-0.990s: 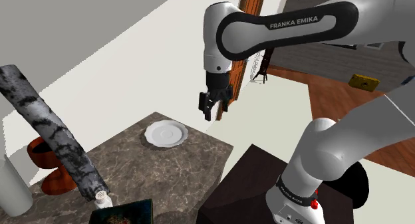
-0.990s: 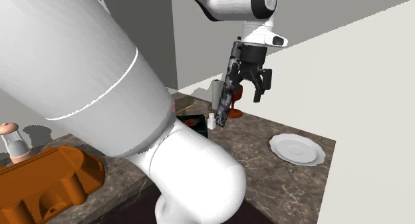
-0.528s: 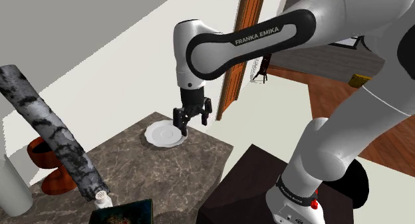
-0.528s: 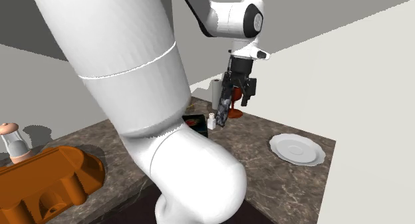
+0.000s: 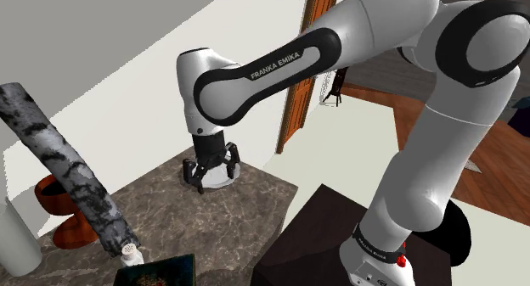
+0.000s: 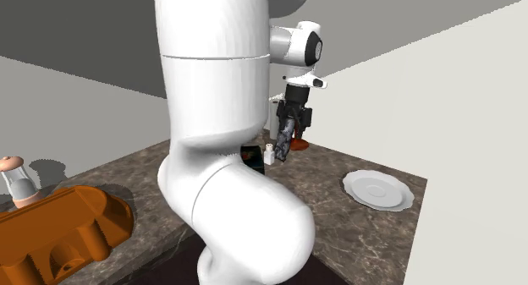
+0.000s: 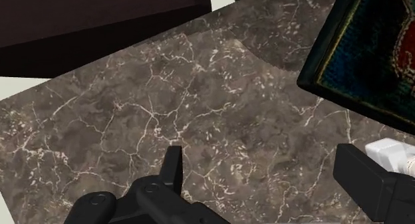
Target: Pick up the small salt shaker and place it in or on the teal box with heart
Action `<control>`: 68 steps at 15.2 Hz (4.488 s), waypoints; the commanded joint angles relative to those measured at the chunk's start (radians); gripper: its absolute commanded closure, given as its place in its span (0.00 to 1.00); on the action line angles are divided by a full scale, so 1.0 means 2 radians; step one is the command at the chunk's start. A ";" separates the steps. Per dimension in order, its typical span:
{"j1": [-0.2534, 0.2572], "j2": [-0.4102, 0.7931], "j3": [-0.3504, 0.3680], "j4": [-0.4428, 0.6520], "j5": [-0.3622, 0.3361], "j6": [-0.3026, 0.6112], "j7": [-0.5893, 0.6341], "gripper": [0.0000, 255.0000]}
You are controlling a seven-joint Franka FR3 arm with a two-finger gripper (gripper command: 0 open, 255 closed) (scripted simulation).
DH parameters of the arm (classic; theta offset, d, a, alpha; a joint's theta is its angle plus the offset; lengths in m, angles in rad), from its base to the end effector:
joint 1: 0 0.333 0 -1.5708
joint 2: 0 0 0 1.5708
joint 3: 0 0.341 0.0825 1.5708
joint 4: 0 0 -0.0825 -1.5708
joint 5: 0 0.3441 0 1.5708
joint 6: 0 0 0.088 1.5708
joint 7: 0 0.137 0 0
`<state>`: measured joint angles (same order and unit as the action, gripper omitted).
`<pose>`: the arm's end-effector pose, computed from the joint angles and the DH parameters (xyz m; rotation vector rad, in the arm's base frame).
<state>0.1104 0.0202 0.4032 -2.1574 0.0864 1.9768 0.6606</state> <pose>0.4128 0.2413 0.3931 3.0698 -0.2900 -0.3284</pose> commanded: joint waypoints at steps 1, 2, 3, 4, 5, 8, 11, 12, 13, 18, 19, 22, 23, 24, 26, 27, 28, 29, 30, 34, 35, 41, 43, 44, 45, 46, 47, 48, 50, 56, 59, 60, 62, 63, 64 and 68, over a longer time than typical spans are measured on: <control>0.008 0.045 0.007 0.028 -0.014 0.012 0.026 0.00; 0.012 0.066 0.008 0.043 -0.021 0.016 0.038 0.00; 0.018 0.086 0.009 0.059 -0.028 0.018 0.049 0.00; 0.023 0.107 0.009 0.076 -0.035 0.020 0.060 0.00; 0.029 0.128 0.009 0.093 -0.042 0.021 0.071 0.00; 0.050 0.191 0.005 0.150 -0.061 0.021 0.099 0.00; 0.073 0.254 -0.001 0.215 -0.077 0.014 0.123 0.00; 0.081 0.275 -0.004 0.239 -0.082 0.010 0.130 0.00; 0.089 0.297 -0.006 0.263 -0.086 0.005 0.136 0.00; 0.133 0.412 -0.020 0.411 -0.102 -0.031 0.159 0.00; 0.143 0.437 -0.023 0.447 -0.104 -0.042 0.162 0.00; 0.167 0.502 -0.030 0.545 -0.108 -0.075 0.168 0.00; 0.167 0.503 -0.030 0.540 -0.108 -0.069 0.168 0.00; 0.167 0.504 -0.030 0.535 -0.108 -0.063 0.168 0.00; 0.166 0.506 -0.031 0.525 -0.109 -0.051 0.169 0.00; 0.166 0.508 -0.031 0.520 -0.110 -0.045 0.169 0.00; 0.167 0.510 -0.032 0.517 -0.110 -0.040 0.169 0.00; 0.167 0.512 -0.032 0.511 -0.111 -0.031 0.170 0.00; 0.167 0.512 -0.032 0.510 -0.111 -0.031 0.170 0.00; 0.167 0.512 -0.032 0.510 -0.111 -0.031 0.170 0.00; 0.167 0.512 -0.032 0.511 -0.111 -0.031 0.170 0.00; 0.167 0.514 -0.032 0.513 -0.111 -0.032 0.170 1.00; 0.167 0.514 -0.032 0.513 -0.111 -0.033 0.170 1.00; 0.167 0.513 -0.032 0.513 -0.111 -0.033 0.170 1.00; 0.167 0.514 -0.032 0.514 -0.111 -0.033 0.170 1.00; 0.167 0.512 -0.032 0.511 -0.111 -0.031 0.170 1.00; 0.167 0.512 -0.032 0.511 -0.111 -0.031 0.170 1.00; 0.166 0.508 -0.031 0.509 -0.110 -0.034 0.171 1.00; 0.165 0.499 -0.029 0.507 -0.109 -0.040 0.171 1.00; 0.162 0.474 -0.025 0.504 -0.105 -0.062 0.174 1.00; 0.161 0.463 -0.023 0.505 -0.103 -0.074 0.175 1.00; 0.160 0.460 -0.023 0.506 -0.103 -0.078 0.175 1.00; 0.160 0.453 -0.022 0.508 -0.101 -0.087 0.176 1.00; 0.160 0.450 -0.021 0.509 -0.101 -0.091 0.176 1.00; 0.159 0.447 -0.020 0.510 -0.100 -0.095 0.176 1.00; 0.159 0.435 -0.018 0.518 -0.098 -0.114 0.177 1.00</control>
<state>0.4294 0.9004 0.3651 -1.1190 -0.1111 1.7558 1.0143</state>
